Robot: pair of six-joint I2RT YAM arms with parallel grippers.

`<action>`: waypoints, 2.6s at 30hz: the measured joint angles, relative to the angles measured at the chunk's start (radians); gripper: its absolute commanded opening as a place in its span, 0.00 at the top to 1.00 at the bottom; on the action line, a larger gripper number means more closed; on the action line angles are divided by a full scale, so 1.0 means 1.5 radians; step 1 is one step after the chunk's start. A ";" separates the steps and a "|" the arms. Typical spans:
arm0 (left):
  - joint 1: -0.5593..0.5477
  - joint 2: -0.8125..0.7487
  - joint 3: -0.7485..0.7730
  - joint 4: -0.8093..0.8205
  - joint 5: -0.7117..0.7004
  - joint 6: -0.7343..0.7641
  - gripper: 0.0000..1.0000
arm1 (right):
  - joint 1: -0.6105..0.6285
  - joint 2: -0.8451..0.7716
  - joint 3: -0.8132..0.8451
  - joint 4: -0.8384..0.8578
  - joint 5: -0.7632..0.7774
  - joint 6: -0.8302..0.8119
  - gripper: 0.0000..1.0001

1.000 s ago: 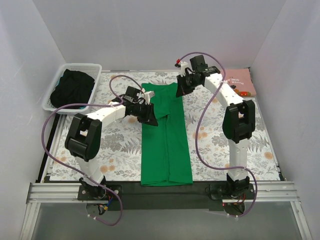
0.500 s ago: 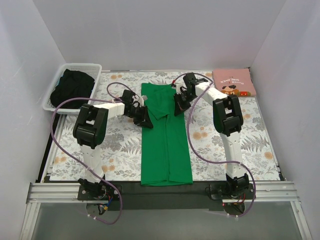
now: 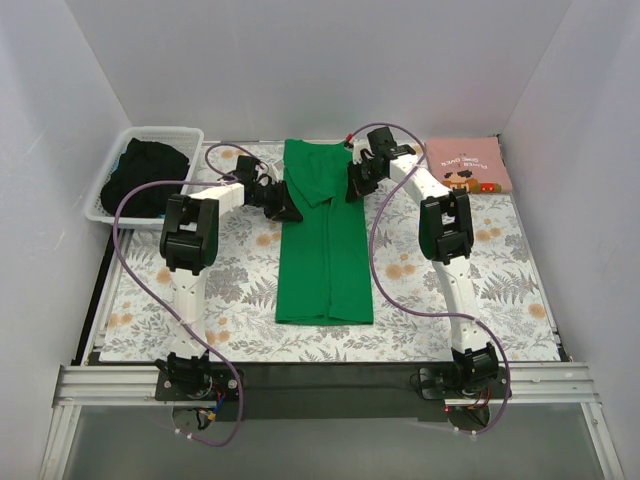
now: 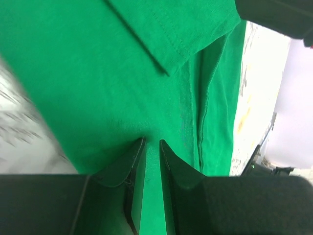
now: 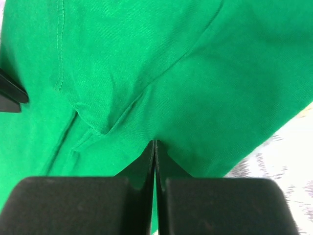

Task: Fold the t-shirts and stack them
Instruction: Fold the tshirt

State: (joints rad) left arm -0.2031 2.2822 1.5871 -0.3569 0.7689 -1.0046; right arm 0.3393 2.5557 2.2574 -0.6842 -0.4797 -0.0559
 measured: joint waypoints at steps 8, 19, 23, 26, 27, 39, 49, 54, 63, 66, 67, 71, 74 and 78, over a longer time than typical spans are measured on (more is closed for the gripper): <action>0.018 0.032 0.049 0.013 0.013 -0.007 0.77 | -0.003 0.000 -0.005 0.071 0.039 0.004 0.66; 0.038 -0.133 -0.005 0.012 0.043 0.080 0.14 | -0.012 -0.168 -0.103 0.077 0.046 -0.071 0.21; 0.069 -0.341 -0.047 -0.002 0.051 0.161 0.07 | -0.014 -0.378 -0.219 0.084 0.061 -0.143 0.04; 0.083 -0.492 -0.088 0.000 0.046 0.222 0.05 | -0.014 -0.532 -0.296 0.090 0.069 -0.191 0.02; 0.082 -0.539 -0.110 -0.002 0.044 0.242 0.04 | -0.014 -0.573 -0.315 0.091 0.061 -0.211 0.02; 0.063 -0.780 -0.505 -0.261 0.090 0.720 0.26 | 0.231 -0.794 -0.827 0.019 0.116 -0.397 0.25; -0.127 -0.853 -0.713 -0.288 0.011 0.915 0.49 | 0.326 -0.792 -0.935 0.084 0.182 -0.405 0.38; -0.137 -0.814 -0.704 -0.239 -0.019 0.923 0.53 | 0.353 -0.781 -0.950 0.117 0.194 -0.404 0.41; -0.137 -0.764 -0.678 -0.188 -0.021 0.913 0.53 | 0.374 -0.745 -0.985 0.155 0.199 -0.404 0.43; -0.137 -0.757 -0.677 -0.176 -0.019 0.909 0.53 | 0.376 -0.742 -1.002 0.170 0.205 -0.404 0.43; -0.137 -0.754 -0.677 -0.172 -0.019 0.909 0.53 | 0.376 -0.741 -1.006 0.175 0.207 -0.405 0.44; -0.138 -0.738 -0.677 -0.157 -0.018 0.902 0.53 | 0.377 -0.739 -1.009 0.195 0.208 -0.405 0.57; -0.140 -0.727 -0.677 -0.144 -0.019 0.897 0.53 | 0.377 -0.736 -1.011 0.212 0.209 -0.405 0.71; -0.150 -0.714 -0.677 -0.121 -0.025 0.892 0.53 | 0.378 -0.732 -1.015 0.236 0.215 -0.406 0.93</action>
State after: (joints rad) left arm -0.4286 1.2106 0.5716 -0.5381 0.7315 0.3332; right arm 0.9062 1.4570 0.7353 -0.3305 -0.1577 -0.6655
